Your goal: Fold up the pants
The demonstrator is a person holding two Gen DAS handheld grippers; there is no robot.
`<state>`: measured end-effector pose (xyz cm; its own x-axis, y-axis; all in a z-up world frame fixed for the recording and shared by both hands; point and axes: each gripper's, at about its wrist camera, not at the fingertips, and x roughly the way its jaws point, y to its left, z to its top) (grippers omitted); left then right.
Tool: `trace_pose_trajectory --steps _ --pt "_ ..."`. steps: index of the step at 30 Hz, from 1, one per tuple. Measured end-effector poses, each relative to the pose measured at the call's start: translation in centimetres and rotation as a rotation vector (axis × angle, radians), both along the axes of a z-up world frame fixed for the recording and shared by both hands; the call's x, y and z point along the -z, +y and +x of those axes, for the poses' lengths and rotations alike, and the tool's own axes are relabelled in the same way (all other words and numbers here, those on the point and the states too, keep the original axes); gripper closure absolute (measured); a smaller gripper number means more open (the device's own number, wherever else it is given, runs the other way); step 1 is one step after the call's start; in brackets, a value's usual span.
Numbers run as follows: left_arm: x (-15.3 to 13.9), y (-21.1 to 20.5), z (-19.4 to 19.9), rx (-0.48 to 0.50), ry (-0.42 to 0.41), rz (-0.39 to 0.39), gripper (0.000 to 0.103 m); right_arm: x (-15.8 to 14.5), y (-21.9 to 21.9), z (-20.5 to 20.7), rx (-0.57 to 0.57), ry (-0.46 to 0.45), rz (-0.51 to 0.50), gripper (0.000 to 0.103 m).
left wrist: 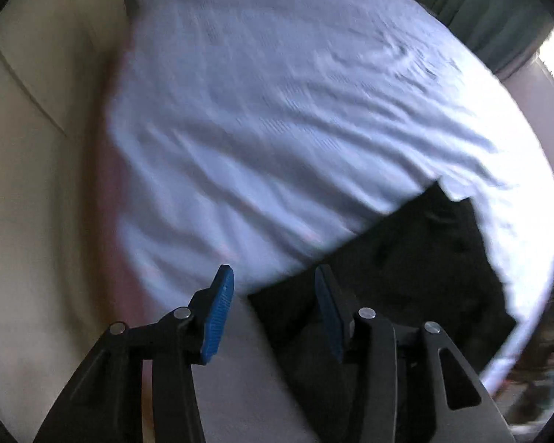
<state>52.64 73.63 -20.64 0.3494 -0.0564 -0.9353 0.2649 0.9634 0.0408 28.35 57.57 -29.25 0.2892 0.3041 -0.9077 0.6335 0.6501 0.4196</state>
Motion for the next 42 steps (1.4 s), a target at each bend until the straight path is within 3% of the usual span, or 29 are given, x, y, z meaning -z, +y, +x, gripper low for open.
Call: trace_pose_trajectory --steps 1,3,5,10,14,17,21,28,33,39,42 --pt "-0.6 0.1 -0.6 0.023 -0.036 0.026 0.055 -0.1 -0.3 -0.3 -0.007 0.007 0.000 0.060" --pt "-2.9 0.0 -3.6 0.087 -0.118 0.050 0.051 -1.6 -1.0 -1.2 -0.065 -0.032 -0.050 0.055" --pt "-4.2 0.1 -5.6 0.100 -0.156 0.052 0.047 -3.6 -2.0 -1.9 -0.112 -0.059 -0.119 0.040" --pt "-8.3 -0.9 -12.0 0.115 -0.224 0.045 0.041 -9.4 -5.8 -4.9 -0.224 -0.209 -0.297 0.026" --pt "-11.0 -4.3 -17.6 0.110 -0.293 0.099 0.029 -14.5 -9.4 -7.1 -0.324 -0.327 -0.476 0.016" --pt "-12.8 -8.1 -21.8 0.112 -0.318 0.082 0.022 -17.4 -13.6 -8.6 -0.354 -0.401 -0.498 0.011" --pt "-15.0 -14.4 -26.8 0.073 -0.339 0.007 0.017 -20.0 -19.5 -10.8 -0.383 -0.457 -0.512 0.010" --pt "-18.1 -26.7 -33.1 0.020 -0.383 -0.035 0.014 -24.1 -30.2 -14.3 -0.454 -0.567 -0.548 0.010" --pt "-20.2 -33.5 -35.6 0.060 -0.426 -0.029 0.011 -26.1 -36.4 -15.6 -0.470 -0.611 -0.569 0.010" --pt "-22.1 -39.1 -36.6 0.112 -0.495 -0.044 0.011 -28.1 -41.8 -16.4 -0.418 -0.656 -0.576 0.010" --pt "-22.9 -41.3 -37.2 0.091 -0.503 -0.056 0.011 -28.8 -44.3 -16.9 -0.405 -0.677 -0.573 0.010"
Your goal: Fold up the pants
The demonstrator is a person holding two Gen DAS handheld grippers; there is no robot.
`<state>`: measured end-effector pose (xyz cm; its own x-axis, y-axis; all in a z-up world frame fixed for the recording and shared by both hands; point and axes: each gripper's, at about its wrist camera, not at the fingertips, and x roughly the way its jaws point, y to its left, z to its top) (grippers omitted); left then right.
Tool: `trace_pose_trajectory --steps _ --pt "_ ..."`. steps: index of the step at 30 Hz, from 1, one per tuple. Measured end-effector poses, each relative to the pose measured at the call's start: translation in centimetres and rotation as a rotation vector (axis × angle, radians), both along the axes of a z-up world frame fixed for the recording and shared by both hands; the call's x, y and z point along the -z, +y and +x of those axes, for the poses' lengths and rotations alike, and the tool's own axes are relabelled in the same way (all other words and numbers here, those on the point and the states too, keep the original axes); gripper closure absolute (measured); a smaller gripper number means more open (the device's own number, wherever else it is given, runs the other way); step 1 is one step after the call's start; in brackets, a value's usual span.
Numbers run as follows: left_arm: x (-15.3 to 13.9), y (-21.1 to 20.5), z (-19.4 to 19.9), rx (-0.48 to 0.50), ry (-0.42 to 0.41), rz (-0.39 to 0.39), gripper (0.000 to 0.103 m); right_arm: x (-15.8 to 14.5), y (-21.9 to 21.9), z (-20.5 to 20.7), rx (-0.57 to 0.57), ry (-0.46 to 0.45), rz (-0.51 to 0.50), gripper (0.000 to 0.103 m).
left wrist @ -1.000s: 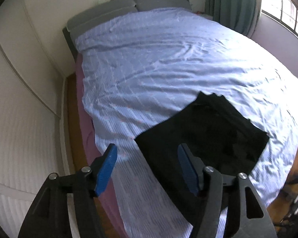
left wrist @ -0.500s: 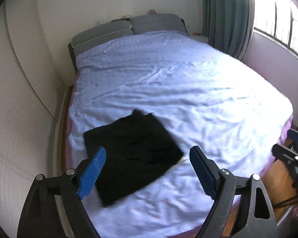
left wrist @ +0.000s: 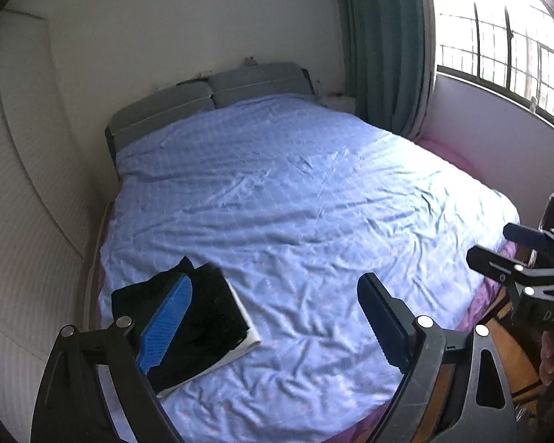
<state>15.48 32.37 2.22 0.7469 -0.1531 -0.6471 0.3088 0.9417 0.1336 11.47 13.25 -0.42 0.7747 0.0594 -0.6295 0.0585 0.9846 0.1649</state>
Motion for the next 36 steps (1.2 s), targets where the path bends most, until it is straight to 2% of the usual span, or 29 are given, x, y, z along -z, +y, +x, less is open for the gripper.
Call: trace_pose_trajectory --steps 4,10,15,20,29,36 --pt "-0.3 -2.8 -0.8 -0.016 0.012 -0.022 0.011 -0.5 -3.3 0.0 -0.012 0.002 -0.005 0.010" --pt "-0.2 -8.0 -3.3 -0.103 0.015 -0.063 0.011 -1.0 -8.6 -0.8 -0.080 -0.002 -0.013 0.010" --pt "0.0 -11.4 -6.1 -0.160 0.022 -0.092 0.011 -1.9 -12.7 -2.6 -0.145 -0.016 -0.043 0.010" --pt "-0.2 -14.6 -8.6 -0.195 0.021 -0.091 0.009 -2.6 -16.2 -4.8 -0.180 -0.034 -0.061 0.010" --pt "-1.4 -18.1 -11.5 -0.209 -0.019 -0.070 0.005 -3.3 -20.5 -7.8 -0.192 -0.059 -0.053 0.010" --pt "-1.9 -19.8 -12.5 -0.199 -0.037 -0.067 0.005 -3.7 -22.1 -9.1 -0.195 -0.078 -0.047 0.010"
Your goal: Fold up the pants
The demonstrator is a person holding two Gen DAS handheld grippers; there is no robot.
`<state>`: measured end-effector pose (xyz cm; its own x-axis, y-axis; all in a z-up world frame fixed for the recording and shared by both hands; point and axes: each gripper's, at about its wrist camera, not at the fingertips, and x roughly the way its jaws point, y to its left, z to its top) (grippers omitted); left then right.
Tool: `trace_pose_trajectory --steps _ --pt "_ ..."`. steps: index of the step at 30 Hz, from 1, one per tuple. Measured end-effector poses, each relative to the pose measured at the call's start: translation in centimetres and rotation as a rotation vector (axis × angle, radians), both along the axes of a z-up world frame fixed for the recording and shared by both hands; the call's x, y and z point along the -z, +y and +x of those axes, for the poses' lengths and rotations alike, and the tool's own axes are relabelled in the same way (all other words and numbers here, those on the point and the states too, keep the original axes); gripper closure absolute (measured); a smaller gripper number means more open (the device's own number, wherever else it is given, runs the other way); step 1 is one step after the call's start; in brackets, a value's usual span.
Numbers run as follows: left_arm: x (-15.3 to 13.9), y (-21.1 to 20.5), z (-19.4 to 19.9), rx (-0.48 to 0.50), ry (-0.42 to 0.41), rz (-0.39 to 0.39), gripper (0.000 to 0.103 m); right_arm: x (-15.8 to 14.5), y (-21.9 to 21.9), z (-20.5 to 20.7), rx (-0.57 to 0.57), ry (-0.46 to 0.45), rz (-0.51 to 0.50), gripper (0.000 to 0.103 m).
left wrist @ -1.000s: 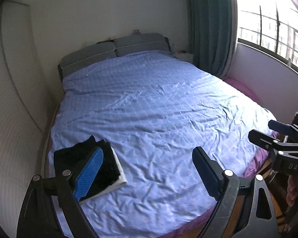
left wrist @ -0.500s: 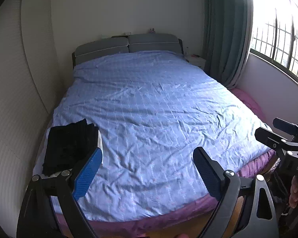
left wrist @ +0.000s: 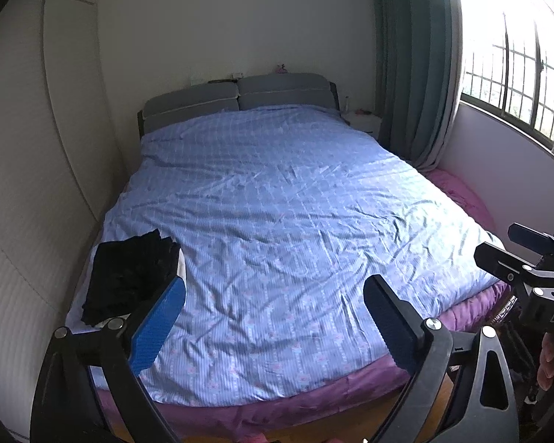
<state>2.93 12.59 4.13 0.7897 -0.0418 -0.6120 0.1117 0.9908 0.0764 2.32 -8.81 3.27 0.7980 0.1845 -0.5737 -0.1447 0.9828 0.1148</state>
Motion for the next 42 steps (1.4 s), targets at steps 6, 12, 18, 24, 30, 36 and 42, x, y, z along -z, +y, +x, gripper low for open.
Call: trace_pose_trajectory --steps 6,12,18,24,30,36,42 --pt "-0.4 -0.4 -0.5 -0.002 -0.010 -0.003 0.003 0.0 -0.7 -0.6 -0.002 -0.003 -0.007 0.010" --pt "-0.4 -0.6 -0.8 0.003 -0.013 -0.010 0.000 0.0 -1.0 -0.9 0.000 -0.003 -0.007 0.010" --pt "-0.3 -0.9 -1.0 0.001 -0.010 -0.002 0.000 0.0 -1.1 -1.1 -0.001 0.002 -0.010 0.010" --pt "-0.4 -0.6 -1.0 -0.006 -0.007 -0.013 0.000 0.0 -1.2 -1.2 -0.002 0.003 -0.006 0.010" --pt "-0.4 -0.3 -1.0 -0.017 0.001 -0.028 0.000 0.1 -1.2 -1.2 -0.003 0.008 -0.008 0.010" --pt "-0.3 -0.1 -0.8 -0.027 0.013 -0.040 0.000 0.1 -1.0 -1.4 0.003 0.003 -0.021 0.010" --pt "-0.2 0.0 -0.7 -0.031 0.021 -0.045 0.000 0.1 -1.0 -1.6 0.007 0.004 -0.023 0.010"
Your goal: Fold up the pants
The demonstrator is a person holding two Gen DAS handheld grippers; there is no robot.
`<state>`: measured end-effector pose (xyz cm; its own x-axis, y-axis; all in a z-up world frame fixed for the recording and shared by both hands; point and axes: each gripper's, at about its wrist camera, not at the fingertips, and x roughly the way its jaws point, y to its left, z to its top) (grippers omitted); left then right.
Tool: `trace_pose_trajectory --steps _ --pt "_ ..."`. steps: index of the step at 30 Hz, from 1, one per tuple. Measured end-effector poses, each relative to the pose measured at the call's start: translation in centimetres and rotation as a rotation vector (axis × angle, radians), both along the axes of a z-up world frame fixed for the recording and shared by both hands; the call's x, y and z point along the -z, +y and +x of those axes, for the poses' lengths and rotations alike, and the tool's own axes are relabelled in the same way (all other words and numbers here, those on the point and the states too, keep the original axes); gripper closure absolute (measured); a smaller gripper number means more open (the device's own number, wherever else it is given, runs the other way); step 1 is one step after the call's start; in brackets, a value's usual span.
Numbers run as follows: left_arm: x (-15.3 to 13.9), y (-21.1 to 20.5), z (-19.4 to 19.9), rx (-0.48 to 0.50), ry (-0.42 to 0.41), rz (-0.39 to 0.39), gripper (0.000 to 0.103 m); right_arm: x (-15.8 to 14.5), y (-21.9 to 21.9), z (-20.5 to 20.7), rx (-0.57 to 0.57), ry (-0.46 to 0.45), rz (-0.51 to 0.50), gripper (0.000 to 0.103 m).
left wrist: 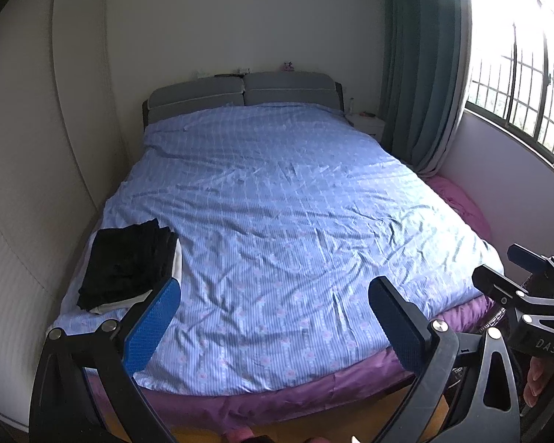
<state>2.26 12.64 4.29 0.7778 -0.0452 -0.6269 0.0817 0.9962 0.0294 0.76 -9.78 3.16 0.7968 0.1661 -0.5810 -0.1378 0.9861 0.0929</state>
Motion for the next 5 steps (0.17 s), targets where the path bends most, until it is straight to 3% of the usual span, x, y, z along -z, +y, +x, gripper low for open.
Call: trace_pose_trajectory --steps 5 --pt "0.14 0.08 0.12 -0.006 0.000 0.001 0.000 -0.01 0.01 0.08 0.008 0.002 -0.001 0.010"
